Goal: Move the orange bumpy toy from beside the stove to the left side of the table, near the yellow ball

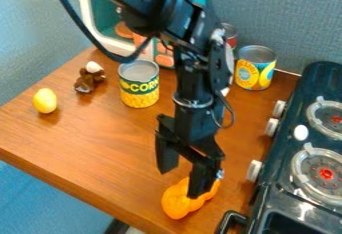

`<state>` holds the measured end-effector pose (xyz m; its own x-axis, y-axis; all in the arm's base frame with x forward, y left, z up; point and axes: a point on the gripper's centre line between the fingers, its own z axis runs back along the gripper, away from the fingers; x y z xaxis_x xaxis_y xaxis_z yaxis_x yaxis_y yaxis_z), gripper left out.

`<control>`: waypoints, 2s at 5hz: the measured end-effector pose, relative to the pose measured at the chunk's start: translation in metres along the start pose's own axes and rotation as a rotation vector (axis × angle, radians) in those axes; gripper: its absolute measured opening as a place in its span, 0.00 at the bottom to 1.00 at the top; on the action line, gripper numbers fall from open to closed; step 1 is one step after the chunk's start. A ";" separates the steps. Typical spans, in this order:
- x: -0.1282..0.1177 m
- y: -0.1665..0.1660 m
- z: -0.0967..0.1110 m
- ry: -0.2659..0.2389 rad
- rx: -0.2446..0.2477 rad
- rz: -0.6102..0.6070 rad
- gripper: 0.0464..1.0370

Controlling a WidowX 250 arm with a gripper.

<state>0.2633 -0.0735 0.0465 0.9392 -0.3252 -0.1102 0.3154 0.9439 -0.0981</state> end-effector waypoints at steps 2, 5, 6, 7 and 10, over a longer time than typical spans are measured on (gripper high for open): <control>-0.001 -0.003 -0.019 0.058 -0.012 0.008 0.97; -0.002 0.003 -0.025 0.073 0.019 0.090 0.74; -0.005 0.002 -0.012 0.027 0.022 0.094 0.74; -0.007 0.004 0.030 -0.120 0.008 0.090 0.74; -0.040 0.071 0.049 -0.093 0.024 0.279 0.74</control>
<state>0.2545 0.0090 0.0920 0.9982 -0.0469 -0.0381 0.0448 0.9976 -0.0536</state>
